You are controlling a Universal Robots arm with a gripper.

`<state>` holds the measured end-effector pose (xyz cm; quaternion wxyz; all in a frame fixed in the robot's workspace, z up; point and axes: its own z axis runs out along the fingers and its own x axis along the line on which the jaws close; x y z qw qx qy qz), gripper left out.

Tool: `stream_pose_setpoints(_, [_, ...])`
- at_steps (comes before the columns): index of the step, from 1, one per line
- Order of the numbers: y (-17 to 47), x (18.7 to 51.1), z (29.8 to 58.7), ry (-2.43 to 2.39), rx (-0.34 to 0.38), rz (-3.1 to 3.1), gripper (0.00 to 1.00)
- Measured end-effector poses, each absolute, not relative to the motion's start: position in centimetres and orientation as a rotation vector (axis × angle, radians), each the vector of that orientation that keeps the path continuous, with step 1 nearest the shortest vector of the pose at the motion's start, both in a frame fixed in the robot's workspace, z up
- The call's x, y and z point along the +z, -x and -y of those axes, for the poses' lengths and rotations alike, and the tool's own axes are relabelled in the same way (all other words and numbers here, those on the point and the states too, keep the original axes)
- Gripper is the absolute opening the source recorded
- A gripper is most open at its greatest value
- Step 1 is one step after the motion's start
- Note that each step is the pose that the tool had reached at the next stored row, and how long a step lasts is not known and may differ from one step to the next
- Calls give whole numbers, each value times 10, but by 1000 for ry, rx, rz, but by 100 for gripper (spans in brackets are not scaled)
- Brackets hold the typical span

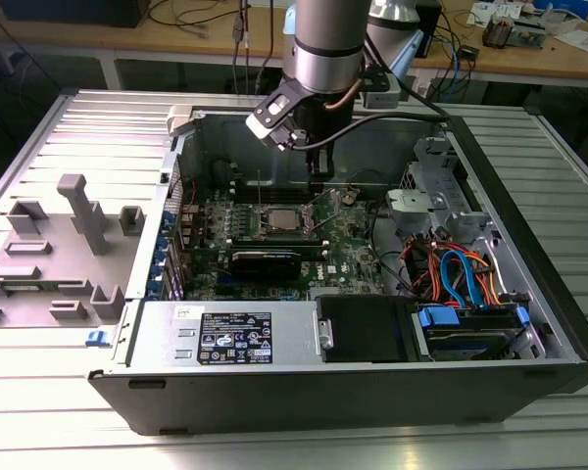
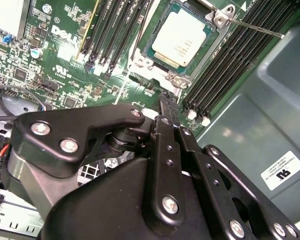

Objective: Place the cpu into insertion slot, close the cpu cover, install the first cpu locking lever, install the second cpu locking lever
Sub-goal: 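Close the cpu cover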

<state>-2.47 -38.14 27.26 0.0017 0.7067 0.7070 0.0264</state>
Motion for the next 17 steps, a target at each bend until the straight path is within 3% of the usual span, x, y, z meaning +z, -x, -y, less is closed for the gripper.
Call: stream_pose_setpoints(17, [22,273,381,-2218,83,-2219,11])
